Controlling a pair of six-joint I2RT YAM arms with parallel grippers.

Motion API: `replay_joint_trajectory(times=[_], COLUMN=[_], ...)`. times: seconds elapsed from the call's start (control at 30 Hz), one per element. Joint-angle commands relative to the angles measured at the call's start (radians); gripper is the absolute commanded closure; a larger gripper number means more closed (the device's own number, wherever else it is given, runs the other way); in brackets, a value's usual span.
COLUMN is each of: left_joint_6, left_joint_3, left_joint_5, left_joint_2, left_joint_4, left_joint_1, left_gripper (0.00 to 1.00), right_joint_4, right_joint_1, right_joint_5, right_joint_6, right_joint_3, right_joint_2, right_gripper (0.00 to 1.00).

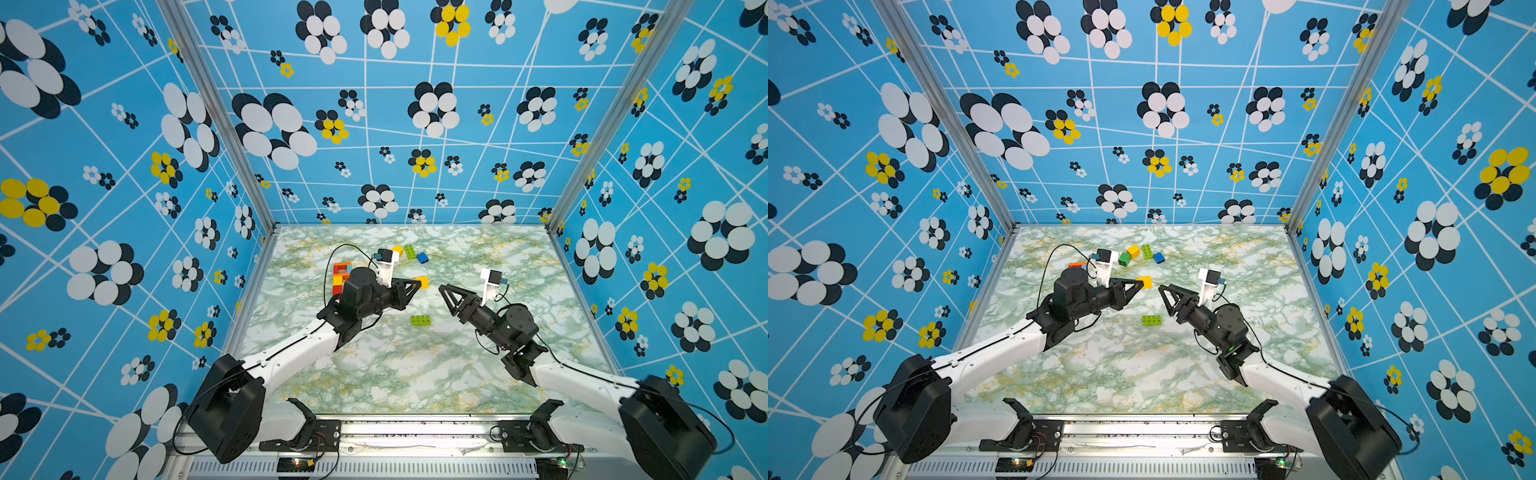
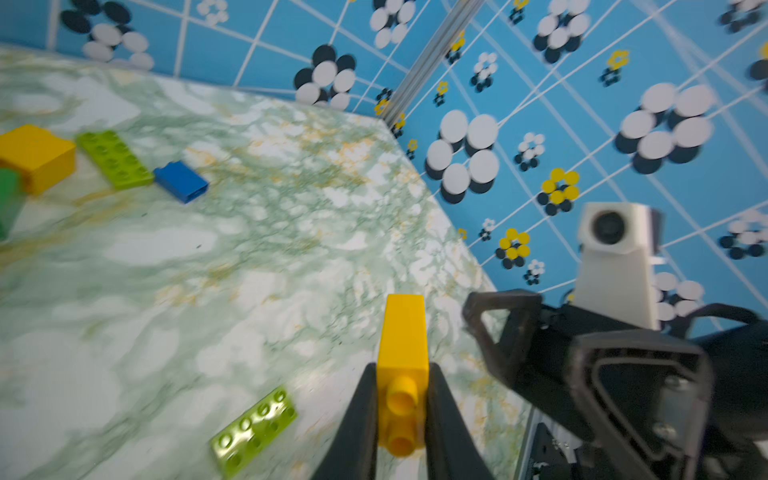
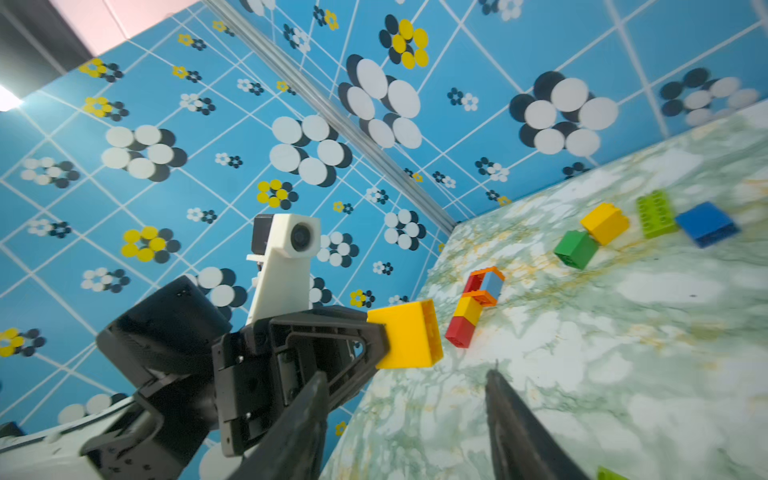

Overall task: Assemble the letter p with lego
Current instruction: Pick up the lego brick from the center of the board, then assemble the lego brick with the lego brick.

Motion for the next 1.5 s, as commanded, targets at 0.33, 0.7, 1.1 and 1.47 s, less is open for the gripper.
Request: replay_joint_trajectory(times=[0.33,0.7,1.1,1.47], left_joint_6=[-0.058,-0.141,-0.143,-0.202], left_joint_3=[0.411,0.588,0.806,0.861], left_joint_5=[-0.431,-0.387,-0.367,-0.377], left_joint_2=[0.284,0.517,0.718,0.761], left_joint_4=[-0.909,-1.031,-1.177,-1.248], left_joint_1=[-0.165,-0.17,-0.171,-0.171], left_gripper=[1.0,1.0,1.0,1.0], right_joint_4=[-1.094,-1.088,-1.037,-0.996], right_joint_1=[-0.068,-0.077,-0.076,-0.076], right_joint_5=[0.508,0.495,0.506,0.503], right_joint_6=[-0.383,-0.428,-0.484,-0.472], right_joint_3=[0.173,0.131,0.05,0.014], right_joint_2=[-0.34,-0.338,-0.417,-0.412], right_gripper=[0.33,0.31,0.24,0.23])
